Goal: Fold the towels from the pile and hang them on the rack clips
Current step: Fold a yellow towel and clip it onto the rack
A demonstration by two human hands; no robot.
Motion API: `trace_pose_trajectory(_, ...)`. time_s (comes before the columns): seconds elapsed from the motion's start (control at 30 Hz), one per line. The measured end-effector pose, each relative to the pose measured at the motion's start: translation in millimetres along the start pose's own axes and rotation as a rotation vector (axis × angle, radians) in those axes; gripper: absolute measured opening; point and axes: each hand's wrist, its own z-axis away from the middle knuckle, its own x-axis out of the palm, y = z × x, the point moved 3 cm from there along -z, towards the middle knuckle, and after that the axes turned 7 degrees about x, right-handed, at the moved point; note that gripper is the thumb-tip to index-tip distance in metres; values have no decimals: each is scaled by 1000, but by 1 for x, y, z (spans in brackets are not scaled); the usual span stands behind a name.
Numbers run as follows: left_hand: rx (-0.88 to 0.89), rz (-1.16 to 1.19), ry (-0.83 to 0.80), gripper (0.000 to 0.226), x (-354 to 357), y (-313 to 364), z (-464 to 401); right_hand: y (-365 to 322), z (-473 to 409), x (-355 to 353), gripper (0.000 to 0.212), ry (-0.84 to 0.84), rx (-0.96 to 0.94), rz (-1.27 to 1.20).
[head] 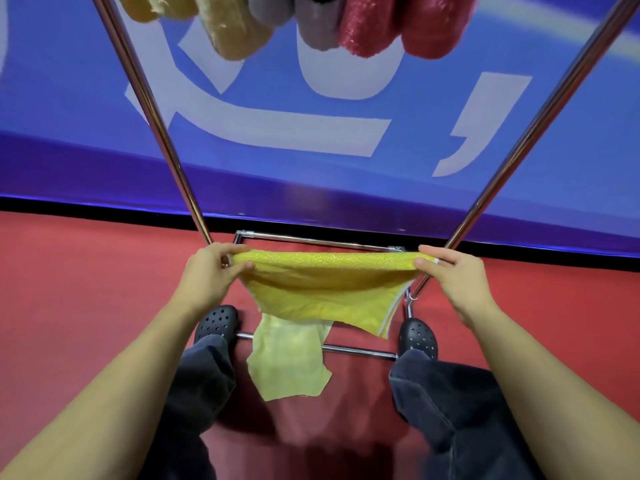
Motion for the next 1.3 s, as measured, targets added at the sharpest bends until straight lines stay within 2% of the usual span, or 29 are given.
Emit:
trace_pose_trajectory(0.13,4,42,27,32,2,1,-1,3,0,-2,37,-7,-5,25)
trace_pose_trajectory(0.33,-39,356,117,17,2,0,-1,2,2,-5,41,-25,-8,136)
trace_pose_trajectory(0.43,-92,515,187,21,2,4,3,2,3,-5,40,-40,-18,187)
trace_pose_trajectory(0.5,-86,537,196,26,2,6,4,2,3,-7,38,-25,-27,221)
trace_pose_trajectory(0.67,-79,469,179,35,2,4,4,0,7,-9,34,-17,-37,297)
trace_pose_trajectory(0.83,-26,70,267,30,1,13,11,-3,9,-10,29,-22,-103,395)
trace_pose_trajectory(0.97,-6,-76,324,21,0,20,14,-5,11,-8,24,-15,-148,454)
trace_pose_trajectory(1.13,22,-104,332,5,-1,21,14,-9,13,-7,14,16,-187,488)
trace_pose_trajectory(1.3,-8,94,227,14,-3,12,7,-10,11,-12,5,4,-217,438)
